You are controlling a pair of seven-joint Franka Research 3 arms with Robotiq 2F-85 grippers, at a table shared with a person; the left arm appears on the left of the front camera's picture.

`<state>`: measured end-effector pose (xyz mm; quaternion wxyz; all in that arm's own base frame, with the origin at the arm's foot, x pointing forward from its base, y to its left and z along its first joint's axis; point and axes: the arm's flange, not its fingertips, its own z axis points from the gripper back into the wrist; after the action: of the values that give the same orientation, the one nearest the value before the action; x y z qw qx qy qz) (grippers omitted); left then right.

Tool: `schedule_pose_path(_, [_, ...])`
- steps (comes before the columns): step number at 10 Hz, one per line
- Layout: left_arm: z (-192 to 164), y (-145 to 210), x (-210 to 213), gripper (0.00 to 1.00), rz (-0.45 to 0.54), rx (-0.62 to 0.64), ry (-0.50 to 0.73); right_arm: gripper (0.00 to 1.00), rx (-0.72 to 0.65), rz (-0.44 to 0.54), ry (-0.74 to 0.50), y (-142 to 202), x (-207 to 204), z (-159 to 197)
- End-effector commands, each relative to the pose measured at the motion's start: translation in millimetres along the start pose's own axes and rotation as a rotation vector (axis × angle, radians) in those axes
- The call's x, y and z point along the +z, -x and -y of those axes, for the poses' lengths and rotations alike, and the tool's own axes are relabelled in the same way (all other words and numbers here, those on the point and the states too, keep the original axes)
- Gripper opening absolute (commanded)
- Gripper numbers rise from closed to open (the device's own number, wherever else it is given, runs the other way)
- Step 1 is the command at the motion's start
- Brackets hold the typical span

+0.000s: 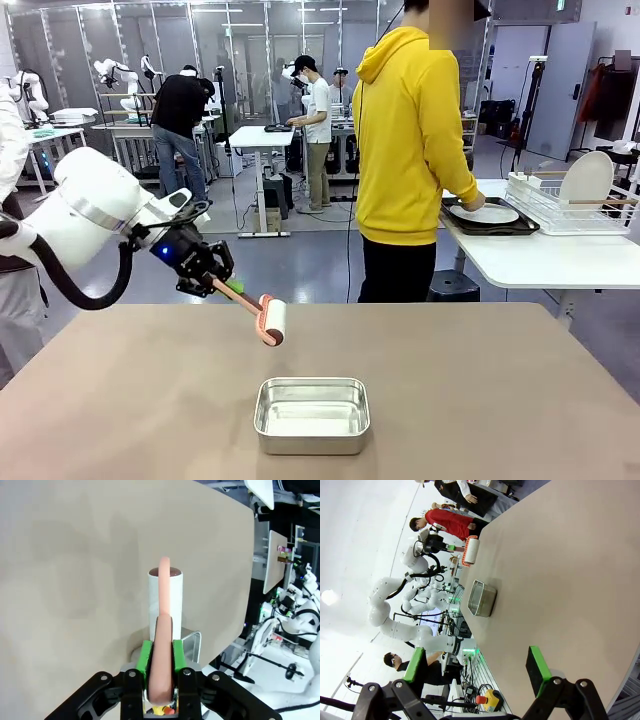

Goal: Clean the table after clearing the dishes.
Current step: When the right (or left) Handle tray is removed, use the right hand (or left hand) to clean the right (or left) side of the table with the Lint Roller.

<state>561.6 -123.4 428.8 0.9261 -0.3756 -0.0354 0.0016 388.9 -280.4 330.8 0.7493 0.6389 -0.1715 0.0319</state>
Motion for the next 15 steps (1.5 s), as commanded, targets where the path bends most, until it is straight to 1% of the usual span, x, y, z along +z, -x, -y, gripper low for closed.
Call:
schedule_pose_path(1, [-23,-2,-5,0.22,0.006,-0.011,0.037,1.00,0.010,0.003,-0.002,2,-1,-3])
schedule_pose_path(4, [-55,-4,-5,0.22,-0.012,-0.043,0.060,1.00,0.010,0.003,-0.002,2,-1,-3])
schedule_pose_path(6, [-73,3,-12,0.22,-0.042,-0.005,0.066,1.00,0.010,0.003,-0.002,2,-1,-3])
schedule_pose_path(9, [-92,5,-11,0.22,-0.045,0.043,0.066,1.00,0.010,0.003,-0.002,2,-1,-3])
schedule_pose_path(12, [-117,7,-12,0.22,-0.079,0.029,0.051,1.00,0.010,0.003,-0.002,2,-1,-3])
schedule_pose_path(14, [-130,8,-9,0.22,-0.076,0.002,0.032,1.00,0.010,0.003,-0.002,2,-1,-3])
schedule_pose_path(15, [-139,10,-6,0.22,-0.071,0.008,0.029,1.00,0.010,0.003,-0.002,2,-1,-3])
